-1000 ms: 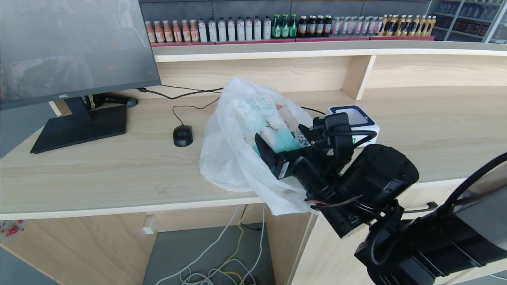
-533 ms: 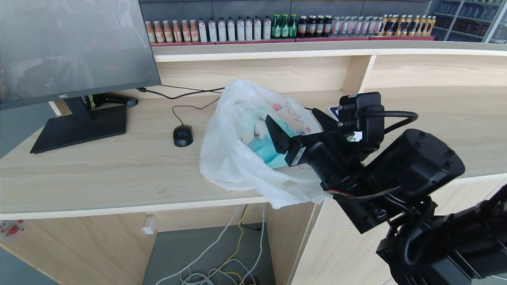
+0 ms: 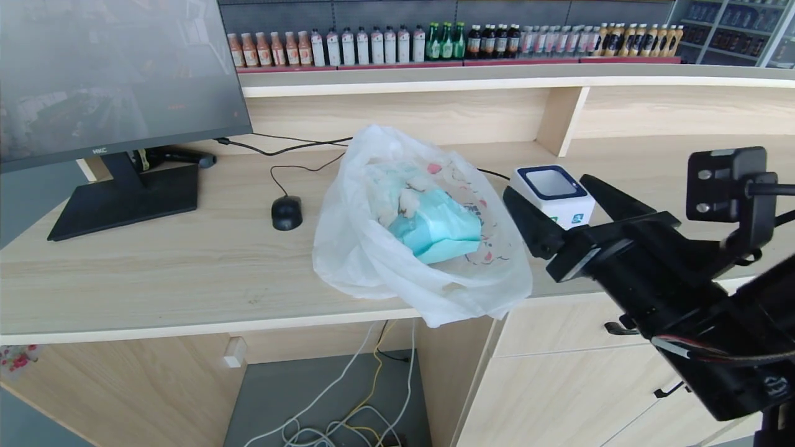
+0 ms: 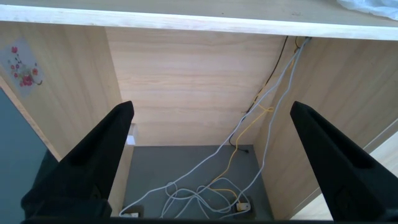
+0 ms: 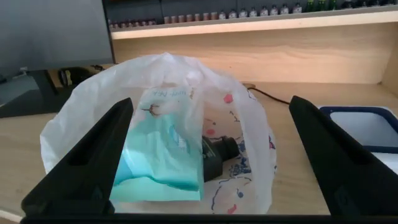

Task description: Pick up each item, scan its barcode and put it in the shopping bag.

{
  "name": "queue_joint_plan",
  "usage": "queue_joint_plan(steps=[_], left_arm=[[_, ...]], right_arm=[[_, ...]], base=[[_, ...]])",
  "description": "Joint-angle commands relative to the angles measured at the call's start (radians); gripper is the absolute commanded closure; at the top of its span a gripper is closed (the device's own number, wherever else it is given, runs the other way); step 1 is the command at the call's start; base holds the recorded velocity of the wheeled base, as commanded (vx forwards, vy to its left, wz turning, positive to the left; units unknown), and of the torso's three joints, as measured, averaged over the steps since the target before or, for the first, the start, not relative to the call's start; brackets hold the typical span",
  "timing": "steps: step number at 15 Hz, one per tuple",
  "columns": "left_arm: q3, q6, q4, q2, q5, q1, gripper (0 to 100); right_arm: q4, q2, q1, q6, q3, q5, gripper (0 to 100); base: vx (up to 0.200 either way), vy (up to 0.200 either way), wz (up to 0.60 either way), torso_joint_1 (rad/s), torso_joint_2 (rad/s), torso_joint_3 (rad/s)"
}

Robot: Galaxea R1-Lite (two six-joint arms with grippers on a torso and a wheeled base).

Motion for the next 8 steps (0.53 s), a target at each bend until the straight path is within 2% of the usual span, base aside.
queue_joint_plan(steps=[1, 2, 3, 6, 8], left_arm=[[0.000, 0.000, 0.000, 0.000, 0.000, 0.000, 0], [0.000, 0.000, 0.000, 0.000, 0.000, 0.000, 0], [0.000, 0.000, 0.000, 0.000, 0.000, 0.000, 0], [0.000, 0.000, 0.000, 0.000, 0.000, 0.000, 0], [0.000, 0.001, 0.000, 0.000, 0.000, 0.000, 0]], right_arm=[[0.005, -0.231, -0.085, 0.001, 0.202, 0.005, 0], [0.006, -0.310, -0.093, 0.003, 0.292, 0.003, 0], [0.020, -0.432, -0.093, 0.003, 0.436, 0.002, 0], [0.195, -0.655, -0.093, 0.049, 0.470, -0.043, 0], [0.516, -0.834, -0.082, 0.050, 0.468, -0.015, 0]], base=[[0.000, 0.000, 0.00, 0.000, 0.00, 0.000], [0.000, 0.000, 0.00, 0.000, 0.00, 0.000], [0.000, 0.000, 0.00, 0.000, 0.00, 0.000], [0.000, 0.000, 0.00, 0.000, 0.00, 0.000], [0.000, 0.000, 0.00, 0.000, 0.00, 0.000]])
